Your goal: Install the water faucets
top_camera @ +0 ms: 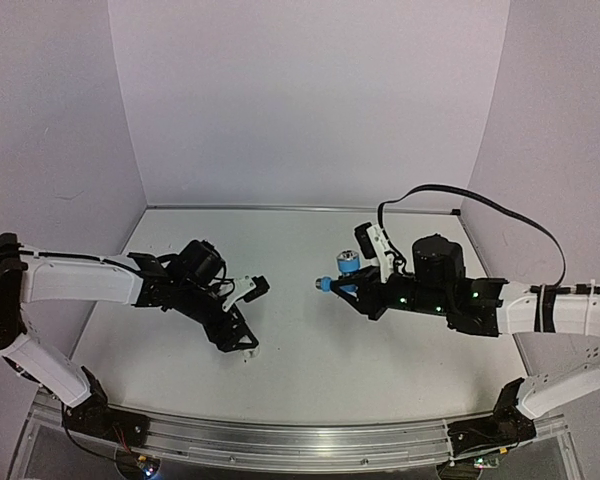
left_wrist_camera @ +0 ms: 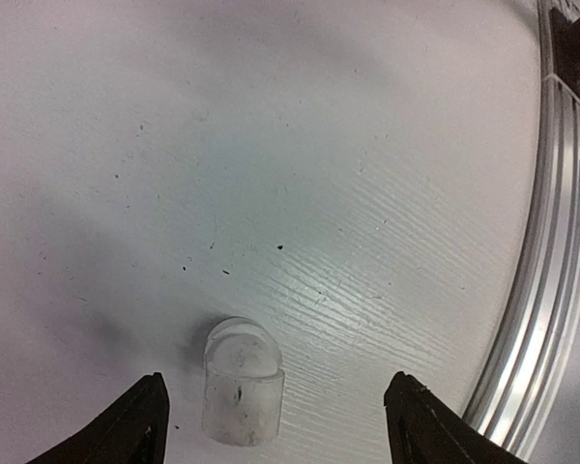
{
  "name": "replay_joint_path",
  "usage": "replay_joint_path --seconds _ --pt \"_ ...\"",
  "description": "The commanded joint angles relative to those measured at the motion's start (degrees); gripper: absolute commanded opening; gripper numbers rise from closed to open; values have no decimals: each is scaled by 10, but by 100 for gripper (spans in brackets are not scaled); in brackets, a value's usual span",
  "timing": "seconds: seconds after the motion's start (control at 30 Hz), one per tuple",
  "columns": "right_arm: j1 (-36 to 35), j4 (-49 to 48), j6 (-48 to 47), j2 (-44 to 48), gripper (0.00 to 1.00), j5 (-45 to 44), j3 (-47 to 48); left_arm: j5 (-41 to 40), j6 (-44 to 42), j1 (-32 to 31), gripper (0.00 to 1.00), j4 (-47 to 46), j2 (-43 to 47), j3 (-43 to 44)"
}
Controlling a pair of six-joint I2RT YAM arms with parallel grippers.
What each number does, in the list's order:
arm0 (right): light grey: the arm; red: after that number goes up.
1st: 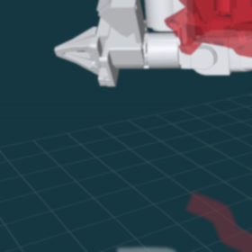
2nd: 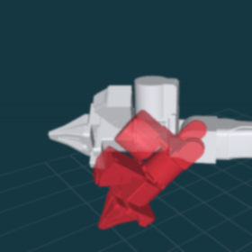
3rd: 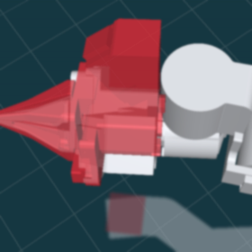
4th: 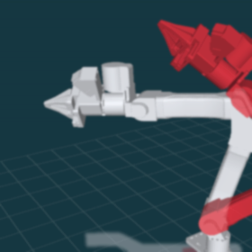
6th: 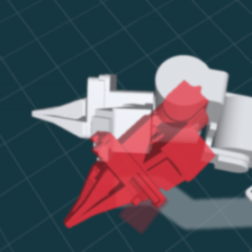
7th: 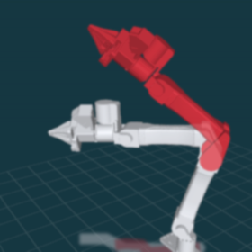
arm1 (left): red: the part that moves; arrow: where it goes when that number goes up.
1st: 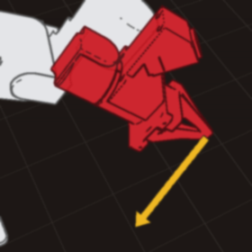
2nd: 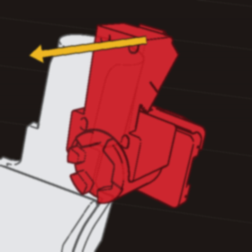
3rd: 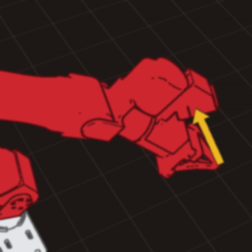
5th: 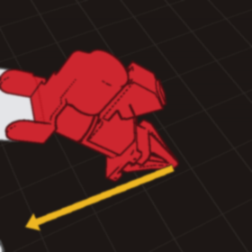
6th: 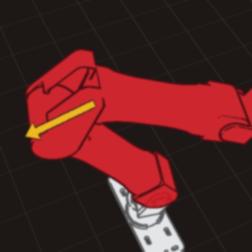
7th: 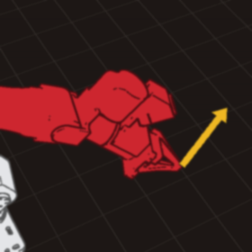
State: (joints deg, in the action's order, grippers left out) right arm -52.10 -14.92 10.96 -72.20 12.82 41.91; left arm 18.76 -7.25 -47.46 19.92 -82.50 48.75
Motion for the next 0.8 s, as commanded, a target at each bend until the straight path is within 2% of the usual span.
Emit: replay_joint_path --seconds 0.0,0.23,0.37,0.43,0.53,0.7,0.77 --pt "-5 -12 -1 28 0 -11 18 -8 -36 -11 77 -15 -54 34" --pt "-4 -10 -2 31 0 -13 16 -14 -23 -17 73 33 -94 66" --pt "-4 -10 -3 28 0 -10 21 -60 -14 -28 71 73 -125 92" --pt "-4 -10 -4 28 0 -10 21 -73 -22 -30 66 85 -135 98" --pt "-4 -10 -4 28 0 -10 20 -84 -32 -32 64 105 -149 112" --pt "-4 -10 -3 31 0 -12 19 -74 -35 -32 63 116 -155 123" --pt "-4 -10 -3 31 0 -11 18 -82 -34 -33 56 120 -162 127"
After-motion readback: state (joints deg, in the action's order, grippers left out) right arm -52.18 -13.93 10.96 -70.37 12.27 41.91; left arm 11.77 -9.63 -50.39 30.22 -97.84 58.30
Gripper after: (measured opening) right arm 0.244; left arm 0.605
